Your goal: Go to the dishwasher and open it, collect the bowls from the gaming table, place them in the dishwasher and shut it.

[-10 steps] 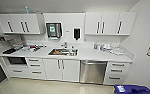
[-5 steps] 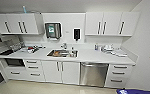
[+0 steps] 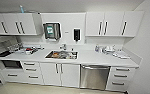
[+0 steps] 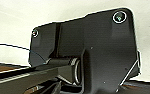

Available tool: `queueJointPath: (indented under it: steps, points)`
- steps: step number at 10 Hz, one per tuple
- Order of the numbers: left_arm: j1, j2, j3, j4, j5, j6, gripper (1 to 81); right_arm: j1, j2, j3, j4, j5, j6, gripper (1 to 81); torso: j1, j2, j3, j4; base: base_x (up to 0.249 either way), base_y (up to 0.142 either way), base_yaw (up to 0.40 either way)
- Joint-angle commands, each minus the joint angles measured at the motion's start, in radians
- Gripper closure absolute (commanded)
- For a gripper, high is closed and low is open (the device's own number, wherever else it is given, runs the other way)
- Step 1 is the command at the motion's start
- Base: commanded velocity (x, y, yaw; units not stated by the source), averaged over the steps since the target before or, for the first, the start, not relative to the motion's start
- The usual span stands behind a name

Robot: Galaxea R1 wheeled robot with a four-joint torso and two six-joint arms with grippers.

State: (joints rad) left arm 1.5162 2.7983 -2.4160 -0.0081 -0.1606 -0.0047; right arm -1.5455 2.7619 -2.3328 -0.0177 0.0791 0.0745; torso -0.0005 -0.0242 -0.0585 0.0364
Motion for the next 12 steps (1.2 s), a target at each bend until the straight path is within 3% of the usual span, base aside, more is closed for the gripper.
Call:
queueJointPath:
  steps: [1, 12]
  points:
    - [-0.043, -0.014, 0.006, -0.004, 0.047, -0.001, 1.0, 0.044, -0.019, 0.006, -0.002, -0.052, -0.002, 1.0, 0.001, 0.000, 0.000, 0.000, 0.163, 0.000, 0.000]
    - [-0.041, -0.015, 0.003, -0.004, 0.047, -0.001, 1.0, 0.046, -0.016, 0.006, -0.004, -0.052, -0.002, 1.0, 0.002, 0.001, -0.001, 0.000, 0.151, 0.000, 0.000]
